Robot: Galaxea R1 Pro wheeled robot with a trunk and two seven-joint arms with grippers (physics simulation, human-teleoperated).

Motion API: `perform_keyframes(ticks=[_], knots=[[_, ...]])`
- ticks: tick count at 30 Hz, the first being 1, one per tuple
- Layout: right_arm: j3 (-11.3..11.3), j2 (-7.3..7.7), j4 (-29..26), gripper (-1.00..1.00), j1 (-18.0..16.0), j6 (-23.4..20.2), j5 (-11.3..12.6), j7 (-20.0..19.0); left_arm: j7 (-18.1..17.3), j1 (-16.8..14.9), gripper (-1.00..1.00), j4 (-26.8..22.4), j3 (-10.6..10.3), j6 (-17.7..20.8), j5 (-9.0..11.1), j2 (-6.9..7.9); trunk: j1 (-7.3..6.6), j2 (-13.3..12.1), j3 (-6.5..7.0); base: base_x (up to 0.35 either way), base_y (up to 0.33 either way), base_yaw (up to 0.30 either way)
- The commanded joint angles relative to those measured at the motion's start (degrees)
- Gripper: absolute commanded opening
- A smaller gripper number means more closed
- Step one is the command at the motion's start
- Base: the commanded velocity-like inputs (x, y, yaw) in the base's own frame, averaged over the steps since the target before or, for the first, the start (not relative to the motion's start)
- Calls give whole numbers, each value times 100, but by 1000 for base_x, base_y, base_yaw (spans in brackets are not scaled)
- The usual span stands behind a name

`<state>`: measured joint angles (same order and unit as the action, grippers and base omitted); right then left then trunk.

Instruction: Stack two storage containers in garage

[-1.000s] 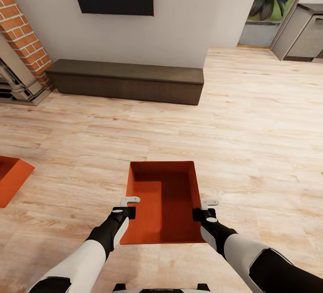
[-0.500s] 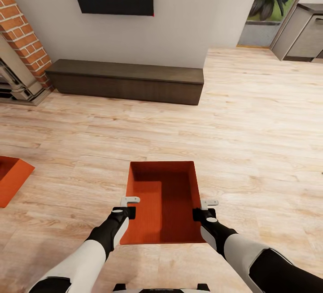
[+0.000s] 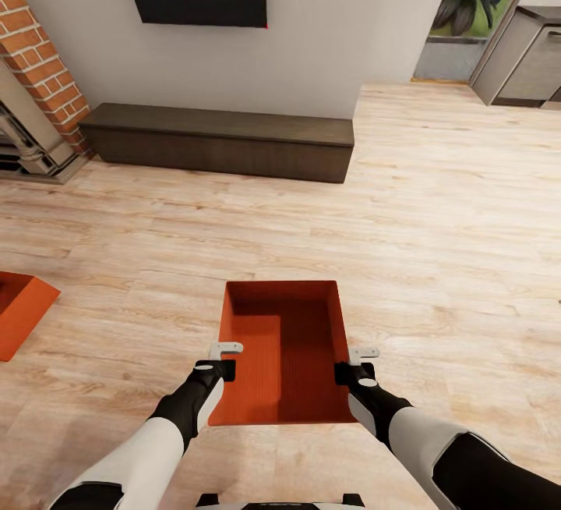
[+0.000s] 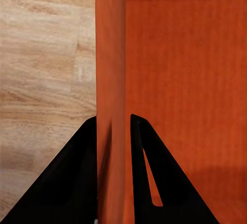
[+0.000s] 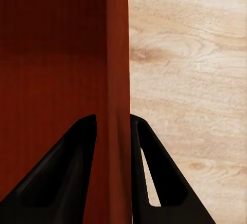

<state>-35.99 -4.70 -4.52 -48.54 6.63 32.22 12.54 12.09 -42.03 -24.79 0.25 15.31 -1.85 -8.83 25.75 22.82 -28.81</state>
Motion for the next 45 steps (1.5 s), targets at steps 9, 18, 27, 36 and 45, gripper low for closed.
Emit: perform_keyframes(ticks=[9, 18, 27, 36, 45], knots=[[91, -4, -22, -100, -7, 158, -22, 28, 48, 1, -100, 177, -43, 34, 18, 4, 3, 10, 18, 0, 0, 0], [92, -5, -22, -100, -7, 155, -14, 29, 48, 1, -100, 178, -43, 34, 18, 4, 3, 10, 95, 0, 0, 0], [93, -5, -22, -100, -7, 155, -15, 29, 48, 1, -100, 178, -40, 27, 18, 4, 3, 10, 175, 0, 0, 0], [94, -5, -22, -100, -7, 158, -14, 29, 80, 1, -100, 182, -34, 17, 26, 4, 3, 10, 255, 0, 0, 0], [96, -5, -22, -100, -7, 156, -15, 29, 89, 1, -100, 185, -34, 16, 26, 4, 3, 10, 335, 0, 0, 0]])
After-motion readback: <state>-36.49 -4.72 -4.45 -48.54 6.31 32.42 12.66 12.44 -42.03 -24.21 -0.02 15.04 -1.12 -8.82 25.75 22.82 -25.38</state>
